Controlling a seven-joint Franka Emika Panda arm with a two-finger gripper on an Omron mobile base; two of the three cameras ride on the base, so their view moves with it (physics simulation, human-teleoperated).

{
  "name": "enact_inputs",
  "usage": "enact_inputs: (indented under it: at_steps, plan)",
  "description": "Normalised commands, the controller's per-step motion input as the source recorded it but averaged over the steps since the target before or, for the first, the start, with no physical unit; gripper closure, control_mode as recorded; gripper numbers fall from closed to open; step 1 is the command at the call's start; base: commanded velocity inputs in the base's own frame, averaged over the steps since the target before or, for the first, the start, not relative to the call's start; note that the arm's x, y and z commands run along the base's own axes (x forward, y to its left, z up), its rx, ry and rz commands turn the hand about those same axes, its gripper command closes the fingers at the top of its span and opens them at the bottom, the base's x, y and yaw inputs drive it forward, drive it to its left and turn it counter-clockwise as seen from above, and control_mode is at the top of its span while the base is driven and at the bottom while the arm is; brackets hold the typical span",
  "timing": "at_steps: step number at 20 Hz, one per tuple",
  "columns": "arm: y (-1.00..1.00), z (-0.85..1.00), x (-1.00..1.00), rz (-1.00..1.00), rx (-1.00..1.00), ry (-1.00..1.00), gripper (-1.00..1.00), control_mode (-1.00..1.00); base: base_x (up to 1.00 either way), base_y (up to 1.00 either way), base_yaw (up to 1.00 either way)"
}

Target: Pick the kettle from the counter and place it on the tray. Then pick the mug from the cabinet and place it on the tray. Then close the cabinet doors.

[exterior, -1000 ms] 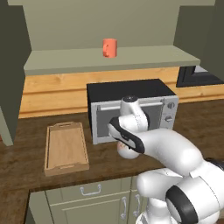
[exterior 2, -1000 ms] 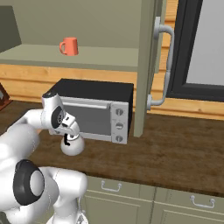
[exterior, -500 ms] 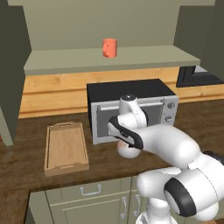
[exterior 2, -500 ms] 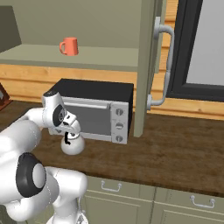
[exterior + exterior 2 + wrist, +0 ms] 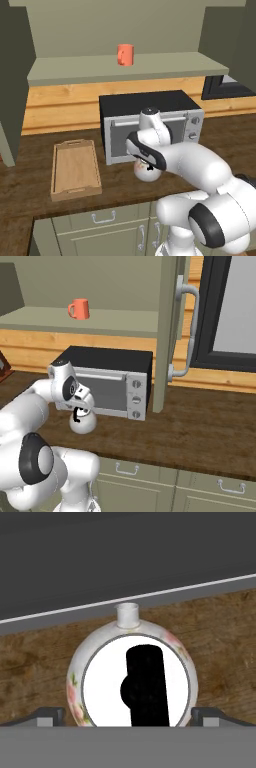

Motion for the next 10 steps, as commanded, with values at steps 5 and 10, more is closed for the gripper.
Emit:
enact_inputs:
  at_steps: [5, 10]
  plan:
    - [-0.02, -0.08, -0.01, 0.00, 0.00, 0.00, -1.00, -1.00, 0.00, 0.00, 0.00]
    - [0.00, -0.06, 0.00, 0.00, 0.00, 0.00, 1.00, -1.00, 0.00, 0.00, 0.00]
